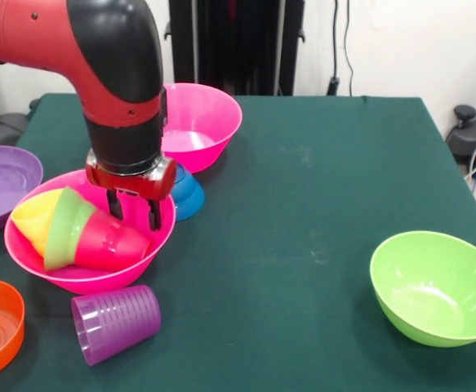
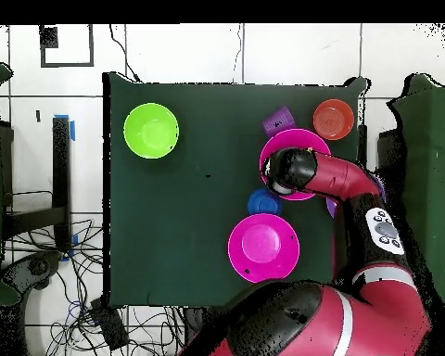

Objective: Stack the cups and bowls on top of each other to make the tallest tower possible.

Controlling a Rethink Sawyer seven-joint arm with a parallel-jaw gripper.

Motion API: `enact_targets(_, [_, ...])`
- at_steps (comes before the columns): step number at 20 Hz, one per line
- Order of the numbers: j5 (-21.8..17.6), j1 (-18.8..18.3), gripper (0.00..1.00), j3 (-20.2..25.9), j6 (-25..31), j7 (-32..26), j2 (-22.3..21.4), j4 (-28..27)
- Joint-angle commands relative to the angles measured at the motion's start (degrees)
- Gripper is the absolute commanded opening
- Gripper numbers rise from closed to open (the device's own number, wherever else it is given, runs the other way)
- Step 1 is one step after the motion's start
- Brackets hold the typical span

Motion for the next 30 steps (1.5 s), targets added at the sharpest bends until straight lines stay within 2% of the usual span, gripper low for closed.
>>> enact_targets(1, [-0.02,4.21,1.0,0.33,12.52,0.65,-5.8,-2.94])
enact_targets(5, [0.8,5.22,1.0,-0.32,17.92,1.08,-8.16,-3.44])
enact_targets(8, [0.92,5.44,1.0,-0.41,18.3,1.79,-8.43,-3.67])
enact_targets(12, [2.11,4.74,1.0,1.39,15.08,2.79,-7.82,-3.03])
enact_targets(17, [6.26,2.52,1.0,5.55,6.73,3.77,-4.4,-1.4])
enact_targets(21, [8.44,1.82,1.0,6.59,3.74,3.74,-2.35,-0.98])
enact_targets(26, [9.72,3.88,1.0,4.1,6.97,5.29,-3.31,-1.52])
enact_targets(30, [9.74,4.74,1.0,3.27,5.67,5.91,-2.59,-1.76])
